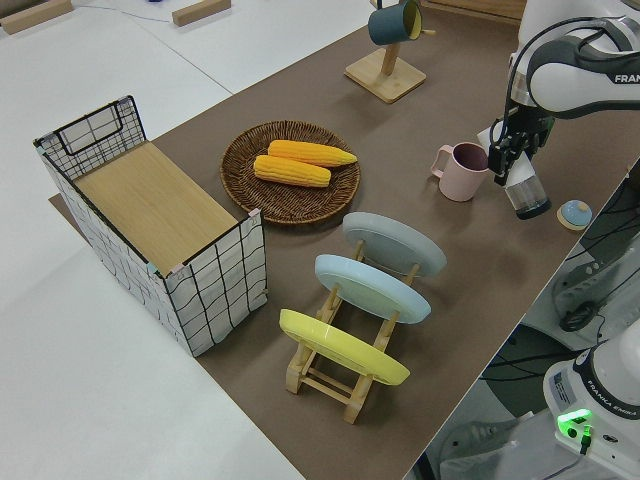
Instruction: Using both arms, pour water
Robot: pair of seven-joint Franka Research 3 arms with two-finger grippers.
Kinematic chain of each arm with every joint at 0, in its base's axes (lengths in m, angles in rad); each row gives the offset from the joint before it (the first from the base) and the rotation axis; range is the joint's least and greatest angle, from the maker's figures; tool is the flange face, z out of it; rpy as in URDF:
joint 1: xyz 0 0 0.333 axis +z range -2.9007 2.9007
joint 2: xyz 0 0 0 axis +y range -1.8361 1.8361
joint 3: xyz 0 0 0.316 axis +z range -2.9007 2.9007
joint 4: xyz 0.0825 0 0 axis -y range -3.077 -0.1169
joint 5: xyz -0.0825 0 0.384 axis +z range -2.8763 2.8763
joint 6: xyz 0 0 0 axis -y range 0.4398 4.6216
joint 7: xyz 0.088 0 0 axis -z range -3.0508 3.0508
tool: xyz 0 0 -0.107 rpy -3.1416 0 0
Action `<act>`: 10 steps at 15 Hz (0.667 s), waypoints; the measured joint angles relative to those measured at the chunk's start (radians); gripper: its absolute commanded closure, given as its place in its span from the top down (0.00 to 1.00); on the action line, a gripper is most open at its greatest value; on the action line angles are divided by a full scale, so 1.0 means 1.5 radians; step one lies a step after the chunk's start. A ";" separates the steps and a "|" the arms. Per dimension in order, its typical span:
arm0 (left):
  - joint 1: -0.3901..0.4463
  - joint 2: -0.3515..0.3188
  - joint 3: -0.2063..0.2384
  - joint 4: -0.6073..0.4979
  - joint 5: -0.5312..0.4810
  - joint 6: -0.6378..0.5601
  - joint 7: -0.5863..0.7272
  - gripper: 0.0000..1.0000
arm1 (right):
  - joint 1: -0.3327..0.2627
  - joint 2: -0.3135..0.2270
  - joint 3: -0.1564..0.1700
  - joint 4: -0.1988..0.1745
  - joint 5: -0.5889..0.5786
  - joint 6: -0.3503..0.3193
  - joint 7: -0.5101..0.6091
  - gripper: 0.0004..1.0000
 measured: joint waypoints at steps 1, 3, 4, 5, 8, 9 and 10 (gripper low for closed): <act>0.000 0.011 0.000 0.012 0.000 -0.010 0.000 0.00 | 0.000 0.000 0.002 0.002 0.000 0.000 0.000 0.99; 0.000 0.032 0.001 0.032 0.000 -0.033 0.000 0.00 | 0.001 -0.001 0.004 0.002 0.000 0.000 0.000 0.99; 0.000 0.045 0.002 0.040 0.000 -0.046 0.000 0.00 | 0.001 -0.001 0.005 0.002 0.000 0.000 0.000 0.99; 0.000 0.052 0.003 0.046 0.000 -0.054 0.000 0.00 | 0.001 -0.001 0.006 0.002 0.000 0.000 0.000 0.99; 0.000 0.070 0.003 0.056 0.000 -0.075 -0.007 0.00 | 0.001 -0.001 0.007 0.002 0.001 0.000 0.000 0.99; 0.000 0.075 0.003 0.059 0.000 -0.078 -0.010 0.00 | 0.001 -0.001 0.008 0.002 0.003 0.000 0.000 0.99; 0.000 0.082 0.003 0.063 0.000 -0.083 -0.013 0.00 | 0.001 -0.001 0.008 0.002 0.007 0.000 0.000 0.99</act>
